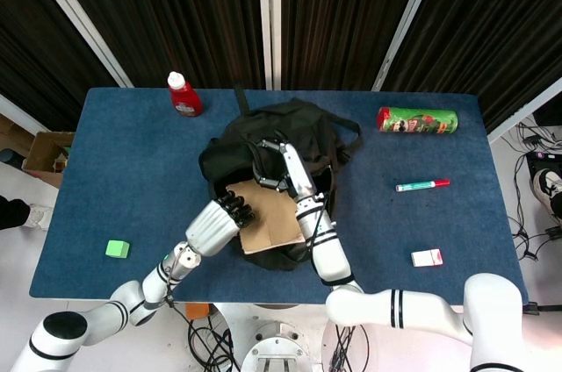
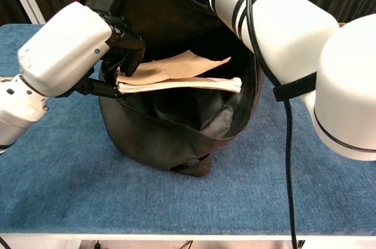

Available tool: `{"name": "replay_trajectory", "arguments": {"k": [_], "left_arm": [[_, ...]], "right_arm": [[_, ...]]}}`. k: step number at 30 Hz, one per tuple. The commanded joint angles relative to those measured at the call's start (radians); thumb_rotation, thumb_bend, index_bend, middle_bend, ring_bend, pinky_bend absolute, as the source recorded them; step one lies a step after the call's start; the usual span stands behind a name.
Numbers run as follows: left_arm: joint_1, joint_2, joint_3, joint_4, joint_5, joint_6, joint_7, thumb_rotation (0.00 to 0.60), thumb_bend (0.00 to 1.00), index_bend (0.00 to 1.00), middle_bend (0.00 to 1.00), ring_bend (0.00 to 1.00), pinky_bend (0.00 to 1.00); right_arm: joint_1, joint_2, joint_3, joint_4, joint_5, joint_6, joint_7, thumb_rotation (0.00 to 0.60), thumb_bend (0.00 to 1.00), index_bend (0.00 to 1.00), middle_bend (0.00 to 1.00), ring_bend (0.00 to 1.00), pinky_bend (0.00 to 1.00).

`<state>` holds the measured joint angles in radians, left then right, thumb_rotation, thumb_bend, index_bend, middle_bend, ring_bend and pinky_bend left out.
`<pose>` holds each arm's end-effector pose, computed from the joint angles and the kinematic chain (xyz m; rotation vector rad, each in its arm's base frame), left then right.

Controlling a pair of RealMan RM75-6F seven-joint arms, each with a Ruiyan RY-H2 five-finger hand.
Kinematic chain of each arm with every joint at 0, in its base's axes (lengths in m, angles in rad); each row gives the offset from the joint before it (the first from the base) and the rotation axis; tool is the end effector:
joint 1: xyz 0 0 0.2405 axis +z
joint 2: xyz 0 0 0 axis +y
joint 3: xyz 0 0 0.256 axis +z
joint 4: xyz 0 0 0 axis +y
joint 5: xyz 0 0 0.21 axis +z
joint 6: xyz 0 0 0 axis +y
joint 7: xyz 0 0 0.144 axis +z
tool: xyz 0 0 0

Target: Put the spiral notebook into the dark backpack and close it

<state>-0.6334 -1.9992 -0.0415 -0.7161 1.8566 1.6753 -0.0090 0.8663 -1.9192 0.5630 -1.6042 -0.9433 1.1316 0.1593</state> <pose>-0.1399 0.2812 -0.0548 -1.7953 -0.2179 -1.5834 0.0211 -0.3384 -0.0345 1.1652 -1.8732 1.8339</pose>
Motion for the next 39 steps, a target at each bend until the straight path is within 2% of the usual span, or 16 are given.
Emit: {"name": "replay_trajectory", "arguments": {"k": [1, 14, 15, 17, 20, 23, 29, 34, 37, 39], "left_arm": [[-0.012, -0.036, -0.018, 0.053, -0.042, -0.049, -0.003, 0.6, 0.28, 0.76, 0.7, 0.58, 0.6], [-0.066, -0.135, -0.072, 0.164, -0.157, -0.202, 0.086, 0.6, 0.27, 0.74, 0.69, 0.57, 0.6], [-0.064, -0.139, -0.077, 0.166, -0.172, -0.219, 0.104, 0.6, 0.26, 0.7, 0.68, 0.56, 0.6], [-0.053, -0.14, -0.084, 0.151, -0.2, -0.25, 0.135, 0.6, 0.19, 0.56, 0.58, 0.51, 0.57], [-0.023, -0.127, -0.095, 0.077, -0.239, -0.26, 0.153, 0.6, 0.02, 0.26, 0.37, 0.38, 0.54], [0.007, -0.106, -0.098, 0.006, -0.255, -0.23, 0.182, 0.6, 0.0, 0.16, 0.29, 0.33, 0.52], [0.096, -0.018, -0.057, -0.15, -0.25, -0.148, 0.218, 0.6, 0.0, 0.14, 0.27, 0.31, 0.49], [0.199, 0.107, -0.006, -0.288, -0.247, -0.068, 0.21, 0.6, 0.0, 0.14, 0.29, 0.31, 0.49], [0.257, 0.192, 0.011, -0.362, -0.257, -0.027, 0.2, 0.6, 0.0, 0.15, 0.31, 0.31, 0.49], [0.287, 0.25, 0.017, -0.412, -0.262, -0.008, 0.202, 0.6, 0.0, 0.15, 0.32, 0.31, 0.49]], "right_arm": [[-0.007, 0.004, -0.009, -0.01, -0.011, -0.002, 0.008, 0.6, 0.48, 0.69, 0.53, 0.25, 0.02], [-0.017, -0.022, -0.028, -0.021, -0.034, 0.023, 0.006, 0.6, 0.48, 0.69, 0.53, 0.25, 0.02], [-0.019, -0.023, -0.028, -0.019, -0.035, 0.024, 0.006, 0.6, 0.48, 0.69, 0.53, 0.25, 0.02], [-0.022, -0.024, -0.027, -0.014, -0.036, 0.027, 0.006, 0.6, 0.48, 0.69, 0.53, 0.25, 0.02], [-0.024, -0.026, -0.025, 0.0, -0.033, 0.026, 0.007, 0.6, 0.48, 0.69, 0.53, 0.25, 0.02], [-0.026, -0.029, -0.023, 0.012, -0.029, 0.021, 0.012, 0.6, 0.48, 0.69, 0.53, 0.25, 0.02], [-0.031, -0.021, -0.019, 0.025, -0.027, 0.011, 0.011, 0.6, 0.48, 0.69, 0.53, 0.25, 0.02], [-0.045, -0.007, -0.037, 0.029, -0.03, -0.005, 0.016, 0.6, 0.48, 0.69, 0.53, 0.25, 0.02], [-0.059, 0.013, -0.069, 0.024, -0.04, -0.03, 0.021, 0.6, 0.48, 0.67, 0.52, 0.25, 0.02], [-0.071, 0.037, -0.112, 0.021, -0.066, -0.056, 0.017, 0.6, 0.47, 0.6, 0.48, 0.24, 0.01]]}}
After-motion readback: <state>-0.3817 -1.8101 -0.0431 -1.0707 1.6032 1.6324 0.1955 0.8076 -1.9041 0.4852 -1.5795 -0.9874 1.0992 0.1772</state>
